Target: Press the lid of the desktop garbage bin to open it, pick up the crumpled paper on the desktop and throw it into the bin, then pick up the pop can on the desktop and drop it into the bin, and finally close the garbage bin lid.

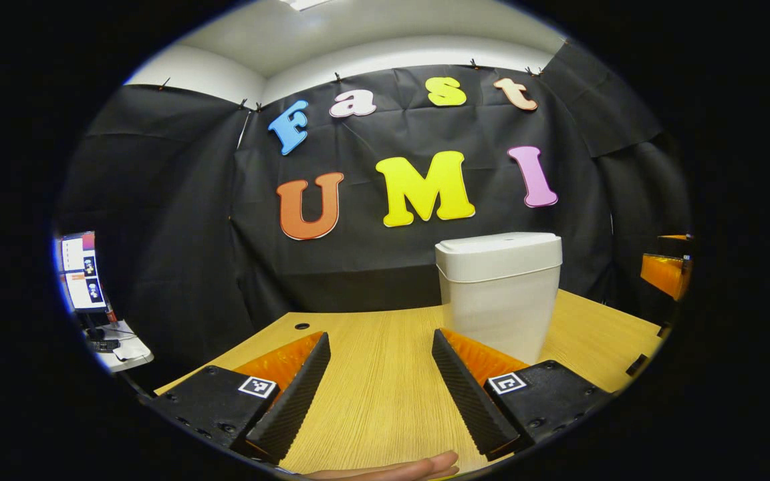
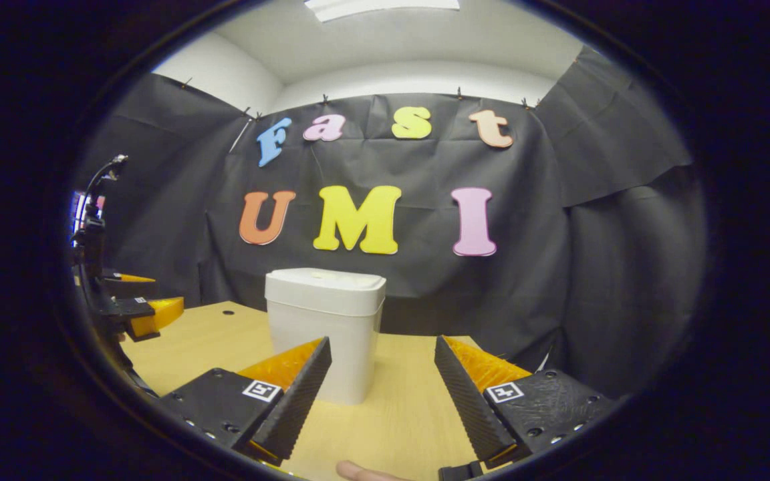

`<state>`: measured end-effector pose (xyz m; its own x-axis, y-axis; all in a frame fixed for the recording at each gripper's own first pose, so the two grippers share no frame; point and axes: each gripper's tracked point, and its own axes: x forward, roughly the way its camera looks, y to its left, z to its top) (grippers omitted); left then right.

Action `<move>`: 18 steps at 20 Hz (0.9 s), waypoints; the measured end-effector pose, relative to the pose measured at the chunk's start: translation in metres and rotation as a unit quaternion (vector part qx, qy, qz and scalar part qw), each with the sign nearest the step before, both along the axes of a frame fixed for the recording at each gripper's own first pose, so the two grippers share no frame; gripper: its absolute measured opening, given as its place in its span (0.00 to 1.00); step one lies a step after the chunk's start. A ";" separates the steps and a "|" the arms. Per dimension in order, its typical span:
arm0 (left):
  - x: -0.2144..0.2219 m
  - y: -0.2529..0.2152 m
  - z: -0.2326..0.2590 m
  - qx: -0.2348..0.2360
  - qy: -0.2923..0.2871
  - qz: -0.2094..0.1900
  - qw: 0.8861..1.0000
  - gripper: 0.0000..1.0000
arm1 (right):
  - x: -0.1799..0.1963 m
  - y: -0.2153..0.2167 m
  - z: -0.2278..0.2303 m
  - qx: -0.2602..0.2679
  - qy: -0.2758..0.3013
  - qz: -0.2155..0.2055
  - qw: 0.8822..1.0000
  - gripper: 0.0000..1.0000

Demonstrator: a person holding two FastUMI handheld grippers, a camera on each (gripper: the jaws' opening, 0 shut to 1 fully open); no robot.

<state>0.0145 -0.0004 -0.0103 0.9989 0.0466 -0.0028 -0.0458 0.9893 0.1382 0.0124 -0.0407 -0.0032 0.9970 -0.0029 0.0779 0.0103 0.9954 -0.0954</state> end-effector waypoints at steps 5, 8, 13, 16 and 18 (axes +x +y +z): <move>0.004 0.003 -0.005 -0.010 0.010 0.004 1.000 0.99 | 0.003 0.003 -0.007 -0.008 0.007 0.001 1.000 0.97; 0.003 0.006 -0.009 -0.010 0.009 0.006 1.000 0.99 | 0.002 0.001 -0.004 -0.004 0.004 0.001 1.000 0.95; 0.002 0.002 -0.008 -0.008 0.005 0.001 1.000 0.99 | 0.003 -0.002 -0.006 -0.004 0.005 -0.003 1.000 0.97; 0.004 -0.006 -0.001 -0.008 0.006 -0.001 1.000 0.99 | 0.003 -0.002 -0.006 -0.005 0.006 -0.004 1.000 0.95; 0.004 -0.008 -0.002 -0.010 0.007 -0.005 1.000 0.99 | 0.003 -0.002 -0.007 -0.004 0.007 -0.004 1.000 0.97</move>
<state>0.0186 -0.0086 -0.0122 0.9992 0.0362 -0.0186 -0.0337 0.9924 0.1185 0.0151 -0.0427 -0.0105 0.9979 -0.0106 0.0637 0.0172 0.9944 -0.1040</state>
